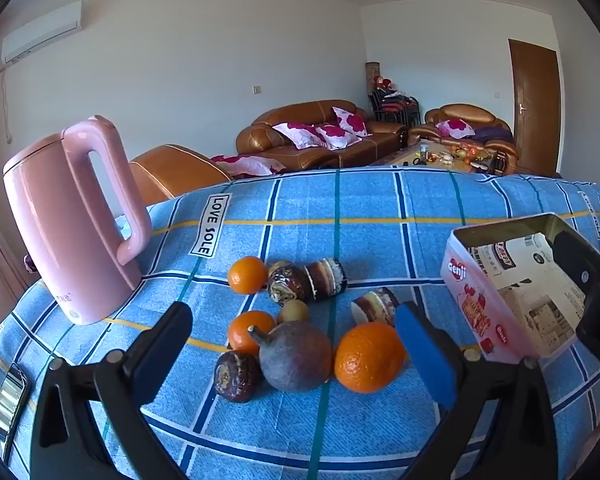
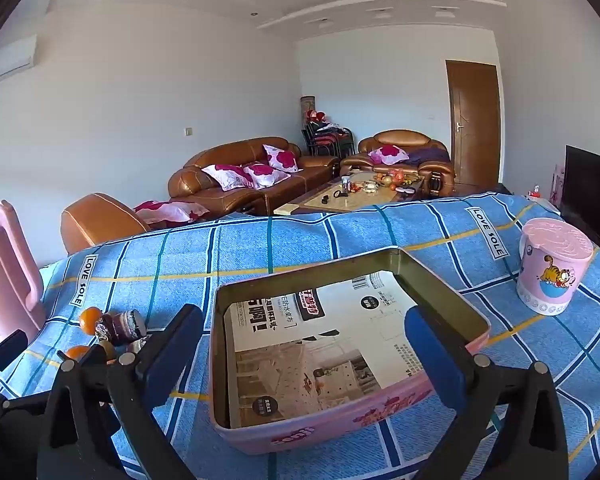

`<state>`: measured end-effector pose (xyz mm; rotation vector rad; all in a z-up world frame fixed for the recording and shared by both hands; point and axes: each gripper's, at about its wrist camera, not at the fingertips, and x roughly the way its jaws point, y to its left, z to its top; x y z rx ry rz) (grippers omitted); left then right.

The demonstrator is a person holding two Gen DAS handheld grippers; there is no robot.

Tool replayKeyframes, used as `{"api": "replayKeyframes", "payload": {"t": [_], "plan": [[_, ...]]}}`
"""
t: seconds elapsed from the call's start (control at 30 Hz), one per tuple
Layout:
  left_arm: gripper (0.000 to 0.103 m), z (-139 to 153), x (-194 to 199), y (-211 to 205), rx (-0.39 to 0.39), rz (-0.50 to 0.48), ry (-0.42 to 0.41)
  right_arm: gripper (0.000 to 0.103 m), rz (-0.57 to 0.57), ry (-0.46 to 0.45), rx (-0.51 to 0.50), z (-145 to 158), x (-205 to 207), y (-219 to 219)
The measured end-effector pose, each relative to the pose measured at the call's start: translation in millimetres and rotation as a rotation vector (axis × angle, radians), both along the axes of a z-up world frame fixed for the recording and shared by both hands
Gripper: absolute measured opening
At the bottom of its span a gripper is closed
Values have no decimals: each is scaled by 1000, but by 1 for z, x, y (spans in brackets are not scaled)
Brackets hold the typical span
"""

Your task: Organize fruits

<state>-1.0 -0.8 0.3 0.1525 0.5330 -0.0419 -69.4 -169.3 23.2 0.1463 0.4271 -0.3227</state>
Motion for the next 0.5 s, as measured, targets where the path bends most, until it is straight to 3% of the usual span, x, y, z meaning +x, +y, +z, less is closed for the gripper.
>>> {"api": "replayKeyframes", "payload": {"t": [0.5], "plan": [[103, 0, -2, -3, 0, -21, 7, 102, -5, -15, 9, 0, -2, -1]]}}
